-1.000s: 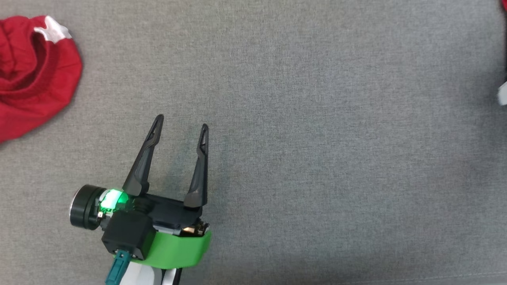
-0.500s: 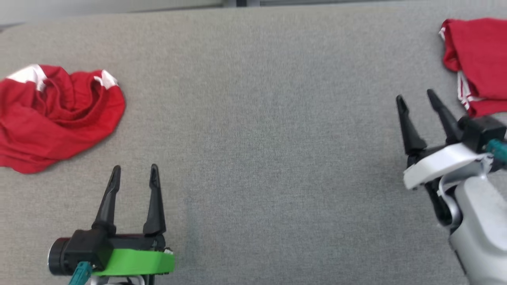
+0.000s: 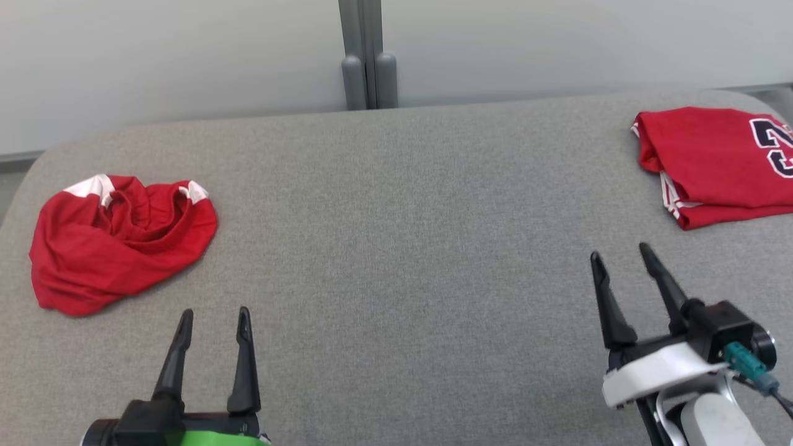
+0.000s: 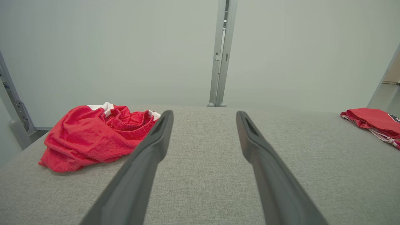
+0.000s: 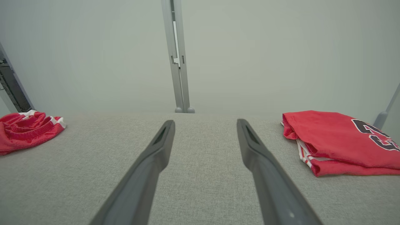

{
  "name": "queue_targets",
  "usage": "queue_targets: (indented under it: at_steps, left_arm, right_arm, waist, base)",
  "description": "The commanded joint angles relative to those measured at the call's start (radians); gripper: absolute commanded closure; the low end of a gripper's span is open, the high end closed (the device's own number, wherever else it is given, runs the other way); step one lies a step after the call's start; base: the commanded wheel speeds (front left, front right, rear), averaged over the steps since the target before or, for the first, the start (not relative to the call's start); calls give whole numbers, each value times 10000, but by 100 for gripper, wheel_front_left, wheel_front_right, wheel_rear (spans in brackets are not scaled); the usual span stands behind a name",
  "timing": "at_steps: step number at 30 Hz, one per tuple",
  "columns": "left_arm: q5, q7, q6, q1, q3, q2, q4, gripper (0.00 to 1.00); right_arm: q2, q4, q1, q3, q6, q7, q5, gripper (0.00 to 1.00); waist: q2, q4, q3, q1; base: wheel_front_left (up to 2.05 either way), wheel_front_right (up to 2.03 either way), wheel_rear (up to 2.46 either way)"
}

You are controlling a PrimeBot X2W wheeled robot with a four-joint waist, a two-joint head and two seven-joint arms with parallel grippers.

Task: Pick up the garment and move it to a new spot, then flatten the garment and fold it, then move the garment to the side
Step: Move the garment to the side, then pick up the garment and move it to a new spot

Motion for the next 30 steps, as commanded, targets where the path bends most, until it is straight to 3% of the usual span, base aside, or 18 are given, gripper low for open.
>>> queue_targets:
  at_steps: [1, 10, 30]
  left_arm:
    - [199, -1, -44, 221, -29, 3, 86, 0]
    - [253, -2, 95, 767, -80, 5, 446, 0]
    - [461, -2, 88, 747, -79, 4, 670, 0]
  right_arm:
    - [122, -88, 280, -74, -17, -30, -196, 0]
    - [412, -241, 1396, 28, -16, -31, -105, 0]
    - [496, -484, 1580, -73, -16, -31, 5, 0]
  waist:
    - [0, -70, -455, 1]
    - [0, -157, -915, 1]
    - [0, 64, -958, 1]
  base:
    - [0, 0, 0]
    - [0, 0, 0]
    - [0, 0, 0]
